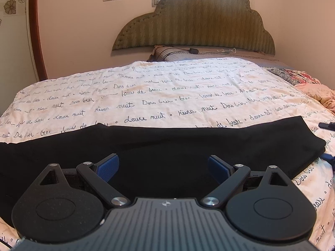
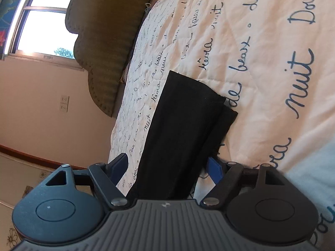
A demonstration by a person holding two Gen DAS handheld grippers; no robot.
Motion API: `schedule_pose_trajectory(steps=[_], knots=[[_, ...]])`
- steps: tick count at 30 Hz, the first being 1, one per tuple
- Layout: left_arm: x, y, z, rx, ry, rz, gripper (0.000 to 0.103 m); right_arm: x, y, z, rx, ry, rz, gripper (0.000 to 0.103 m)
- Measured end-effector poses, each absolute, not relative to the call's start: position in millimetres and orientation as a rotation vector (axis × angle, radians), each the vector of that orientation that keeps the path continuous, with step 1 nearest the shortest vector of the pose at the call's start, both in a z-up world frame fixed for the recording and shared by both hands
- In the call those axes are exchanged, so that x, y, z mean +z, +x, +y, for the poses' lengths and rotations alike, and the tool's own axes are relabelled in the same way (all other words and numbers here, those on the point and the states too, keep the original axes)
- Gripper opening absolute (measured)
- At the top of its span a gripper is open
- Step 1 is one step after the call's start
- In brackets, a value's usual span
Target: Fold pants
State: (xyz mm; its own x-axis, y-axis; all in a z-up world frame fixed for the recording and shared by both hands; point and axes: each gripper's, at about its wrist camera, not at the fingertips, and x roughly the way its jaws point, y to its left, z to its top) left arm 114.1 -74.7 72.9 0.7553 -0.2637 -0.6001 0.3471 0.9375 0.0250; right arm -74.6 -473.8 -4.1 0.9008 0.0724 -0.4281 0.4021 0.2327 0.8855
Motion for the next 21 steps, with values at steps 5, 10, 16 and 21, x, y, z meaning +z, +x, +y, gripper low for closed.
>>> schedule_pose_trajectory(steps=[5, 10, 16, 21], knots=[[72.4, 112.7, -78.5, -0.339, 0.146, 0.629, 0.094, -10.3, -80.5, -489.8, -0.33, 1.357, 0.337, 0.077], [70.3, 119.5, -87.7, -0.349, 0.124, 0.659, 0.094, -17.2, -79.4, -479.7, -0.377, 1.297, 0.379, 0.033], [77.9, 119.3, -115.9, -0.421, 0.148, 0.628, 0.094, -21.0, -83.9, -484.1, -0.372, 1.321, 0.363, 0.029], [81.7, 125.7, -145.6, -0.484, 0.15, 0.631, 0.094, -21.6, -81.8, -484.8, -0.378, 1.295, 0.374, 0.026]])
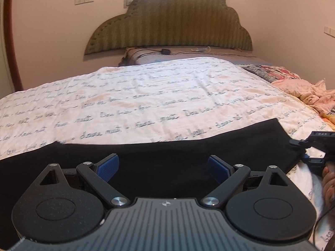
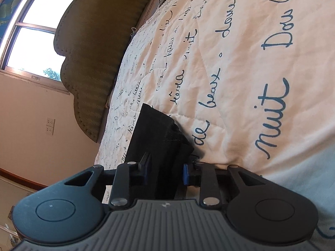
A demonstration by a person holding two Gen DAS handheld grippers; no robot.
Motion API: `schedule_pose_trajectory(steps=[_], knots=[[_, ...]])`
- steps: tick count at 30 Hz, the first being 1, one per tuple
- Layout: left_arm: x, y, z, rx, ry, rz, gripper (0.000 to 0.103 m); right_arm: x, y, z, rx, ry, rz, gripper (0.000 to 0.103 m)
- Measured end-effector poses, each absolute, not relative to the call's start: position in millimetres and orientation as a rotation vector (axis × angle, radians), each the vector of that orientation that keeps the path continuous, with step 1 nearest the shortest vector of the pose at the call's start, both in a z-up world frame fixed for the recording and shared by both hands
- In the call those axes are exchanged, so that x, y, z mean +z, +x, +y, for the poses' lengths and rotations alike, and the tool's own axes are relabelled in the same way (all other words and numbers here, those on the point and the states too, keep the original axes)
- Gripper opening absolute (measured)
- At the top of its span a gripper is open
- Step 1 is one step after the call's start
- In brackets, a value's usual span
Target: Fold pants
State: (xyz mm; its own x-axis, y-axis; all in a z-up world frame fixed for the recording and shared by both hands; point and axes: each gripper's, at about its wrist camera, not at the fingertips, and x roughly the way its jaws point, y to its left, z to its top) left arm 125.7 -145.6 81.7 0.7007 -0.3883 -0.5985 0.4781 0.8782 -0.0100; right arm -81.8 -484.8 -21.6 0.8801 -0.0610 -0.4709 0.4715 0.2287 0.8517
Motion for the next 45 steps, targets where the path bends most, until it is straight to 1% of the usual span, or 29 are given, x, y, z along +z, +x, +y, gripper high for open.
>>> schedule_pose_trajectory(steps=[2, 3, 6, 9, 16, 18, 19, 20, 24, 31, 33, 34, 35, 37, 38, 40, 42, 43, 44, 45], knots=[[86.1, 129.6, -162.7, -0.521, 0.161, 0.623, 0.094, -18.7, -79.5, -480.2, -0.388, 1.241, 0.391, 0.024], [88.5, 131.3, -172.7, -0.541, 0.169, 0.615, 0.094, -17.4, -78.3, -477.5, -0.399, 1.208, 0.404, 0.018], [95.8, 138.1, -205.5, -0.613, 0.175, 0.601, 0.094, -18.3, -79.1, -469.8, -0.405, 1.113, 0.4, 0.01], [100.4, 147.9, -241.9, -0.683, 0.142, 0.639, 0.094, -11.9, -81.9, -467.3, -0.408, 1.064, 0.396, 0.009], [96.9, 149.6, -352.6, -0.855, 0.132, 0.742, 0.094, 16.4, -72.2, -436.9, -0.421, 0.718, 0.425, 0.009], [88.8, 144.2, -386.5, -0.89, 0.181, 0.779, 0.093, 21.2, -70.5, -425.6, -0.422, 0.627, 0.423, 0.009], [83.8, 141.8, -402.9, -0.907, 0.221, 0.805, 0.091, 22.4, -69.9, -421.8, -0.418, 0.598, 0.424, 0.009], [78.7, 139.4, -416.9, -0.924, 0.261, 0.826, 0.091, 23.4, -69.6, -417.8, -0.419, 0.569, 0.424, 0.009], [60.7, 133.5, -459.7, -0.98, 0.426, 0.881, 0.091, 22.3, -67.0, -411.9, -0.414, 0.52, 0.436, 0.009], [34.4, 139.9, -501.3, -0.955, 0.643, 0.914, 0.09, 16.9, -60.8, -410.5, -0.404, 0.516, 0.465, 0.009], [26.9, 146.2, -504.4, -0.94, 0.658, 0.941, 0.089, 16.2, -61.6, -411.6, -0.402, 0.524, 0.466, 0.009], [23.4, 149.0, -505.3, -0.934, 0.659, 0.954, 0.085, 15.7, -61.8, -412.0, -0.402, 0.527, 0.467, 0.009], [21.0, 151.6, -505.8, -0.926, 0.655, 0.968, 0.084, 15.3, -61.9, -412.3, -0.4, 0.527, 0.47, 0.009], [18.7, 155.5, -504.9, -0.92, 0.639, 0.981, 0.084, 14.6, -62.3, -412.8, -0.399, 0.53, 0.471, 0.008], [18.1, 155.6, -505.8, -0.92, 0.64, 0.983, 0.084, 14.3, -62.6, -413.6, -0.399, 0.531, 0.472, 0.005], [16.7, 154.4, -505.6, -0.928, 0.653, 0.984, 0.084, 13.9, -61.7, -418.5, -0.39, 0.538, 0.471, 0.004], [15.6, 153.5, -506.1, -0.937, 0.66, 0.984, 0.072, 13.4, -63.2, -420.6, -0.389, 0.547, 0.463, 0.004], [15.0, 154.6, -505.7, -0.937, 0.655, 0.992, 0.059, 13.8, -63.5, -421.0, -0.388, 0.543, 0.463, 0.004], [14.6, 156.2, -505.0, -0.941, 0.647, 1.0, 0.05, 15.1, -64.0, -421.4, -0.388, 0.54, 0.461, 0.004], [14.4, 157.0, -504.0, -0.943, 0.641, 1.006, 0.046, 15.7, -64.3, -421.2, -0.388, 0.537, 0.46, 0.004]])
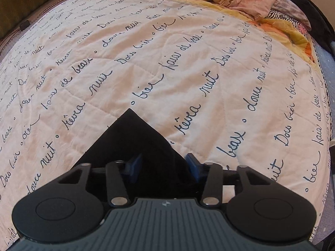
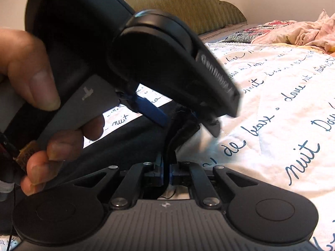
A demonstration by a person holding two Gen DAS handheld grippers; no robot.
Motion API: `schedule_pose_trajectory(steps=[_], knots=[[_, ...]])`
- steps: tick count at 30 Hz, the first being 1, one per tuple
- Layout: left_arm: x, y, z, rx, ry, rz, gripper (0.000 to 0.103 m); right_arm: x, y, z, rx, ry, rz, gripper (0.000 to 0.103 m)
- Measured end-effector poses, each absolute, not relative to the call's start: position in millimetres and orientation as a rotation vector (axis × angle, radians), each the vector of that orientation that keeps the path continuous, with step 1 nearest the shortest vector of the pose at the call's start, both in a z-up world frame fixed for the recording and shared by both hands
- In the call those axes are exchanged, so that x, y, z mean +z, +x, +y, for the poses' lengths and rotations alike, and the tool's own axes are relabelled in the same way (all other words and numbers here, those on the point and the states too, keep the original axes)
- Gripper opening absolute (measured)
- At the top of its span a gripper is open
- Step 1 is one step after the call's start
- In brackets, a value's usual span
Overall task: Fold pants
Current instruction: 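Grasp the pants corner with the left tool while the right tool grasps beside it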
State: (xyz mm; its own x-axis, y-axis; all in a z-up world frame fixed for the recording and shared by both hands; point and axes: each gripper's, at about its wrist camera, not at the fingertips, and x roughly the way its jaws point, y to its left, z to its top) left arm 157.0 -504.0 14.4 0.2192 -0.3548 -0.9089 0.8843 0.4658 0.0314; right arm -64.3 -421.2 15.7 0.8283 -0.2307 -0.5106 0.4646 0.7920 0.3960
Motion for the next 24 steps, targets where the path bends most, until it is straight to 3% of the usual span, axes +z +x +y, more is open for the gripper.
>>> schedule_pose_trajectory(steps=[5, 8, 17, 24], knots=[[17.9, 162.3, -496.7, -0.94, 0.616, 0.992, 0.019, 19.7, -65.3, -417.7, -0.392, 0.506, 0.469, 0.004], [23.4, 166.0, -485.6, -0.939, 0.574, 0.973, 0.012, 24.4, -65.8, -410.9, -0.394, 0.471, 0.468, 0.004], [65.7, 195.6, -386.5, -0.902, 0.301, 0.943, 0.01, 55.3, -61.7, -373.6, -0.328, 0.314, 0.457, 0.004], [50.5, 222.3, -283.8, -0.78, 0.132, 1.004, 0.01, 62.7, -55.8, -321.9, -0.185, 0.244, 0.469, 0.008]])
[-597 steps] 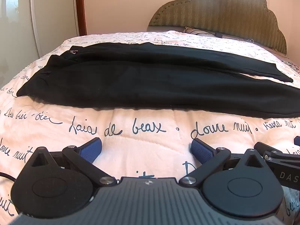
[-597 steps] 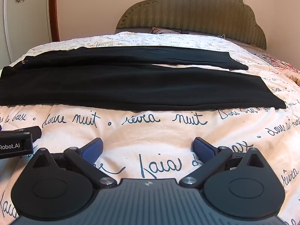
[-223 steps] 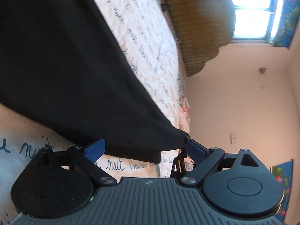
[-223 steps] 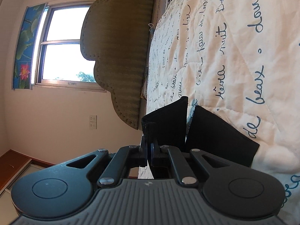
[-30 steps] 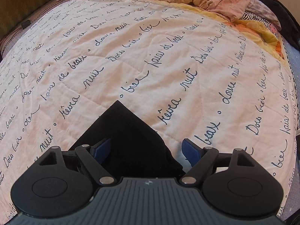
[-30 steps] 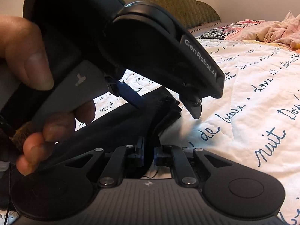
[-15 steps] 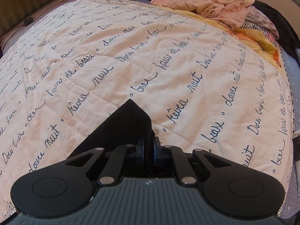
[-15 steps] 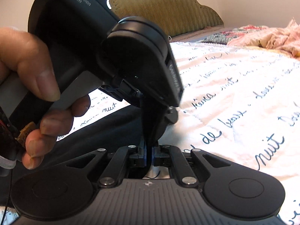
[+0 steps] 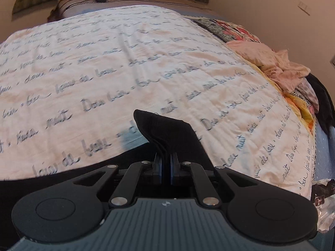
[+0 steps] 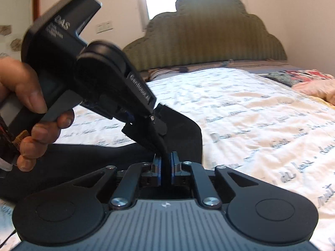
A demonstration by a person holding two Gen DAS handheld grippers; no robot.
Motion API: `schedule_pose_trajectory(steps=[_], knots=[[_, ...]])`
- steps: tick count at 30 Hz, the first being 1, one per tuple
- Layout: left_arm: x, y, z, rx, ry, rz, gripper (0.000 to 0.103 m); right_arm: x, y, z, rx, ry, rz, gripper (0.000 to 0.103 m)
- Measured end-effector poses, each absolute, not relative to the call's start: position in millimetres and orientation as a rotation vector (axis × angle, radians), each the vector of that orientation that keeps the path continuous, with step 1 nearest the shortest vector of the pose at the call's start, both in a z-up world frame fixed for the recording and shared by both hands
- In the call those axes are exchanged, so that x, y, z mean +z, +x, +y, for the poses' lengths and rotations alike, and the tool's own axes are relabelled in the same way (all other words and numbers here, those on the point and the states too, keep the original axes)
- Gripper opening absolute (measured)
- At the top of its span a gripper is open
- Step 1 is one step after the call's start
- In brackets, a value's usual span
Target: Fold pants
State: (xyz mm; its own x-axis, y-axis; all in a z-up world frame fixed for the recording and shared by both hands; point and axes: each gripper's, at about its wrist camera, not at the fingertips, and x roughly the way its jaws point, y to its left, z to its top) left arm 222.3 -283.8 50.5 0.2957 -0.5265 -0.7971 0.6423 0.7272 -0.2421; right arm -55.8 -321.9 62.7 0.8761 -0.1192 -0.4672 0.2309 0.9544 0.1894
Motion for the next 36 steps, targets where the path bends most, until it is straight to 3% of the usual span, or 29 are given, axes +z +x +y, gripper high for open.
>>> schedule_pose_trajectory(steps=[11, 14, 18, 29, 31, 33, 36], knots=[[8.5, 245.2, -205.6, -0.721, -0.2, 1.172, 0.01, 49.6, -67.0, -320.3, 0.011, 0.667, 0.568, 0.012], [-0.5, 252.7, -195.5, -0.719, -0.303, 1.218, 0.01, 41.9, -71.4, -332.0, 0.031, 0.807, 0.564, 0.019], [-6.1, 259.6, -186.6, -0.718, -0.402, 1.261, 0.01, 24.1, -64.6, -357.1, 0.085, 1.001, 0.524, 0.038], [25.5, 247.5, -146.4, -0.697, -0.361, 1.132, 0.008, 19.7, -43.5, -367.0, 0.1, 1.014, 0.508, 0.039], [33.7, 244.1, -122.1, -0.681, -0.363, 1.104, 0.008, 21.3, -39.9, -366.6, 0.107, 1.009, 0.51, 0.047], [38.6, 241.3, -90.6, -0.653, -0.369, 1.091, 0.008, 21.3, -36.7, -364.6, 0.119, 1.005, 0.505, 0.061], [38.4, 234.7, -38.7, -0.563, -0.369, 1.067, 0.008, 20.5, -26.2, -356.7, 0.173, 1.007, 0.513, 0.061]])
